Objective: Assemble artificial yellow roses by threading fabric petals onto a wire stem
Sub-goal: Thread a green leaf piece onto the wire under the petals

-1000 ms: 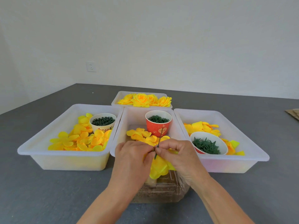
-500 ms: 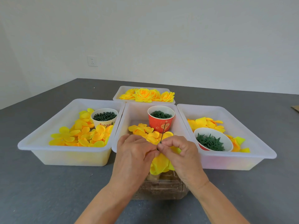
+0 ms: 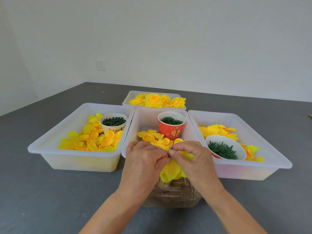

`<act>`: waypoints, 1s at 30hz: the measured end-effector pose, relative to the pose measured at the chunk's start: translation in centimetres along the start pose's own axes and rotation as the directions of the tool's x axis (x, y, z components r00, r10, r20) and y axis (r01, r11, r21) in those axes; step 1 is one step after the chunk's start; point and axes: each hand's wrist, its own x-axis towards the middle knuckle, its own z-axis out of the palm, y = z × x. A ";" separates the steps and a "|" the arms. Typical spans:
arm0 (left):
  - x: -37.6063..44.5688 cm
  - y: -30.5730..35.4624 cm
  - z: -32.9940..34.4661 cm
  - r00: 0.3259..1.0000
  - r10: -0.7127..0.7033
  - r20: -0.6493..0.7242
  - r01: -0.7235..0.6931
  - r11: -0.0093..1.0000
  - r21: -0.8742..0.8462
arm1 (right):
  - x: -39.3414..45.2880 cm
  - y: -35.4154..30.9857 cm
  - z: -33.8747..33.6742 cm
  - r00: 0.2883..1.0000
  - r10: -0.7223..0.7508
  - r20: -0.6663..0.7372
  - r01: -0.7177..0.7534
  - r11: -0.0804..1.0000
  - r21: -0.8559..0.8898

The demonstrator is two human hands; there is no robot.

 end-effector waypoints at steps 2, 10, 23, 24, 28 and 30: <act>-0.1 0.0 -0.1 1.000 -0.016 -0.004 0.016 1.000 -0.023 | 0.2 -0.3 -0.1 1.000 0.019 0.001 -0.019 0.999 0.025; -0.3 -0.6 -0.7 0.976 -0.182 -0.121 0.135 0.937 -0.323 | 0.3 -0.4 -0.2 0.997 0.054 0.055 -0.055 0.998 0.023; -2.6 -0.4 0.4 0.896 -0.438 -0.070 0.430 0.896 -0.110 | 0.7 -0.4 -0.5 0.989 0.100 0.112 -0.103 0.994 0.024; -2.6 -0.4 0.4 0.893 -0.447 -0.054 0.438 0.891 -0.122 | 0.7 -0.3 -0.5 0.987 0.105 0.118 -0.111 0.993 0.041; -2.3 -0.4 0.3 0.870 -0.492 -0.027 0.477 0.854 -0.208 | 0.8 -0.3 -0.5 0.986 0.112 0.127 -0.121 0.990 0.068; -2.2 -0.3 0.3 0.882 -0.470 -0.028 0.452 0.864 -0.223 | 0.7 -0.3 -0.4 0.986 0.111 0.126 -0.120 0.991 0.063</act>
